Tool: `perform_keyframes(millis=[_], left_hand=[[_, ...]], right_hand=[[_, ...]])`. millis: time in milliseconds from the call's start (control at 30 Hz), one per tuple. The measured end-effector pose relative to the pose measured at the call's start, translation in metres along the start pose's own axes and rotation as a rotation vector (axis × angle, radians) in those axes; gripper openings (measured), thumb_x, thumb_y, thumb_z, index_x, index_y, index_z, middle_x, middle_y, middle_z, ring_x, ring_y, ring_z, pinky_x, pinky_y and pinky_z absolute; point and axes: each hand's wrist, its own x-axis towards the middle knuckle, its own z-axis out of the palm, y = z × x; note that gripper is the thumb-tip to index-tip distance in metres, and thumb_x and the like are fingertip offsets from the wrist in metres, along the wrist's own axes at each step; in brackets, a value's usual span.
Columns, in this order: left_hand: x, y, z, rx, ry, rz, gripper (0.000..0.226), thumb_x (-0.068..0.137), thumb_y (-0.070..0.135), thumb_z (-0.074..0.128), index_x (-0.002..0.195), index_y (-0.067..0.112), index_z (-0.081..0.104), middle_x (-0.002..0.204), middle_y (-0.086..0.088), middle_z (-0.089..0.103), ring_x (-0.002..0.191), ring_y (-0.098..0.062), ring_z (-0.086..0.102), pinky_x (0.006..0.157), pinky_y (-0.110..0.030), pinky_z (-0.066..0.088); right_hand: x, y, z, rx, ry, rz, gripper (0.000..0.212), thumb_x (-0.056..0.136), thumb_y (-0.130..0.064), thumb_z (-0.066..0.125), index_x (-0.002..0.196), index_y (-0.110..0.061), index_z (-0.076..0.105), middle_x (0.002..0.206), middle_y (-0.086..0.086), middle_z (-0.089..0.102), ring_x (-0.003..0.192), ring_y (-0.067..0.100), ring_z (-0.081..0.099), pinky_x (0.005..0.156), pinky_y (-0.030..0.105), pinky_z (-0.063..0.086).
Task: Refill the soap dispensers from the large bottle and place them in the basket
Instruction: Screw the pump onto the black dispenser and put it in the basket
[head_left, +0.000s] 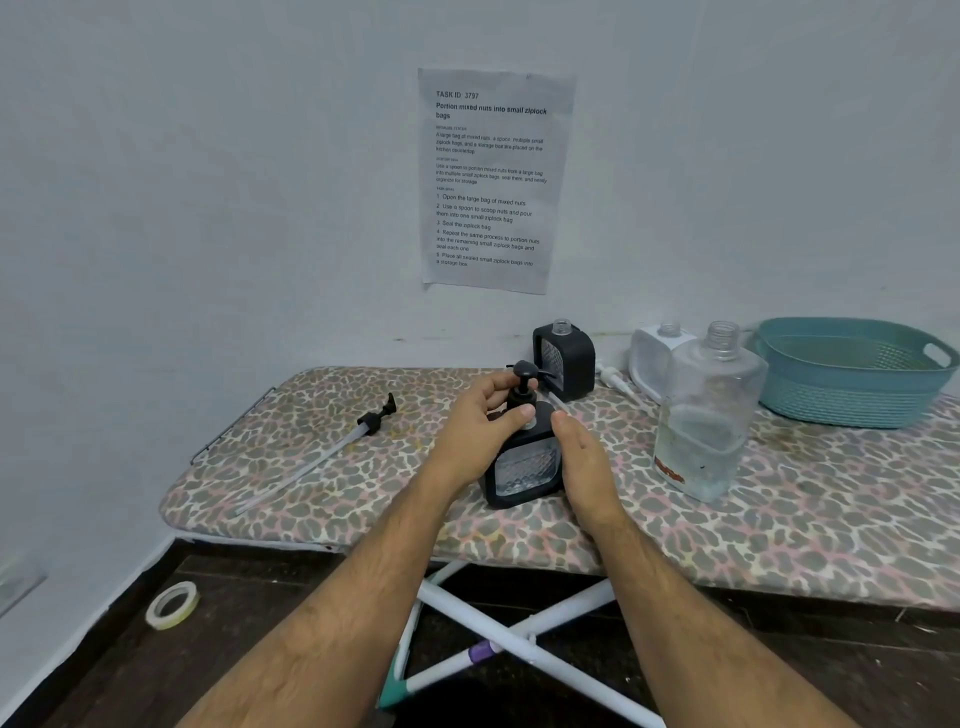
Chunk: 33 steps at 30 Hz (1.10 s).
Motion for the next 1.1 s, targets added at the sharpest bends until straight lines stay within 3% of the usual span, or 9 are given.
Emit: perform_keyframes(millis=[267, 400, 500, 633, 733, 867, 1000, 1100], left_hand=[[-0.005, -0.003, 0.001, 0.059, -0.004, -0.016, 0.033, 0.089, 0.007, 0.066, 0.121, 0.014, 0.06, 0.117, 0.005, 0.07, 0.111, -0.009, 0.065, 0.103, -0.038, 0.048], [-0.005, -0.004, 0.001, 0.102, 0.014, -0.011, 0.031, 0.088, 0.011, 0.069, 0.119, 0.015, 0.063, 0.113, 0.004, 0.07, 0.108, -0.007, 0.064, 0.1, -0.033, 0.05], [-0.004, 0.001, -0.001, 0.148, 0.006, 0.001, 0.029, 0.088, 0.013, 0.069, 0.116, 0.018, 0.065, 0.114, 0.007, 0.068, 0.106, -0.009, 0.064, 0.095, -0.028, 0.051], [-0.003, 0.003, -0.008, 0.154, -0.026, -0.043, 0.03, 0.09, 0.013, 0.067, 0.12, 0.02, 0.065, 0.12, 0.006, 0.065, 0.11, -0.013, 0.064, 0.099, -0.039, 0.051], [-0.004, 0.006, -0.011, 0.181, -0.069, -0.048, 0.04, 0.092, 0.012, 0.062, 0.13, 0.022, 0.059, 0.124, 0.005, 0.062, 0.117, -0.014, 0.059, 0.104, -0.043, 0.047], [-0.007, 0.011, -0.014, 0.172, -0.098, -0.093, 0.058, 0.095, 0.003, 0.054, 0.146, 0.028, 0.04, 0.126, 0.008, 0.059, 0.125, -0.009, 0.052, 0.109, -0.035, 0.041], [-0.008, 0.016, -0.012, 0.17, -0.165, -0.129, 0.071, 0.092, -0.008, 0.045, 0.152, 0.027, 0.027, 0.135, 0.015, 0.047, 0.123, 0.007, 0.046, 0.087, -0.01, 0.045], [-0.005, 0.017, -0.006, 0.166, -0.147, -0.112, 0.073, 0.093, 0.001, 0.054, 0.154, 0.025, 0.023, 0.144, 0.009, 0.045, 0.134, 0.0, 0.038, 0.096, -0.017, 0.044]], right_hand=[[-0.001, 0.001, -0.002, -0.001, -0.006, 0.002, 0.053, 0.085, -0.067, 0.048, 0.109, -0.026, 0.072, 0.104, 0.003, 0.073, 0.099, 0.019, 0.069, 0.092, 0.049, 0.053], [0.0, 0.0, -0.001, -0.006, -0.005, 0.004, 0.051, 0.085, -0.067, 0.049, 0.107, -0.026, 0.072, 0.104, 0.002, 0.073, 0.099, 0.019, 0.069, 0.092, 0.048, 0.054], [-0.002, -0.001, -0.001, -0.006, 0.003, 0.01, 0.038, 0.095, -0.054, 0.049, 0.106, -0.027, 0.071, 0.102, 0.0, 0.074, 0.098, 0.016, 0.069, 0.091, 0.044, 0.055], [-0.002, -0.001, -0.002, -0.009, 0.01, 0.022, 0.03, 0.101, -0.042, 0.048, 0.106, -0.024, 0.071, 0.101, 0.0, 0.074, 0.096, 0.015, 0.069, 0.089, 0.039, 0.056], [-0.002, 0.0, -0.001, -0.019, 0.006, 0.024, 0.033, 0.1, -0.045, 0.047, 0.107, -0.023, 0.071, 0.1, 0.0, 0.074, 0.096, 0.015, 0.07, 0.087, 0.037, 0.056], [-0.002, -0.001, -0.001, -0.029, 0.012, 0.016, 0.032, 0.101, -0.044, 0.047, 0.105, -0.023, 0.071, 0.1, -0.001, 0.073, 0.096, 0.014, 0.069, 0.083, 0.028, 0.055], [-0.002, -0.003, 0.0, -0.04, 0.014, 0.016, 0.026, 0.101, -0.044, 0.047, 0.102, -0.03, 0.069, 0.101, -0.002, 0.073, 0.097, 0.012, 0.069, 0.08, 0.023, 0.053], [-0.001, -0.002, -0.001, -0.031, 0.014, 0.026, 0.03, 0.1, -0.048, 0.047, 0.104, -0.028, 0.07, 0.1, -0.002, 0.073, 0.097, 0.015, 0.069, 0.084, 0.031, 0.055]])
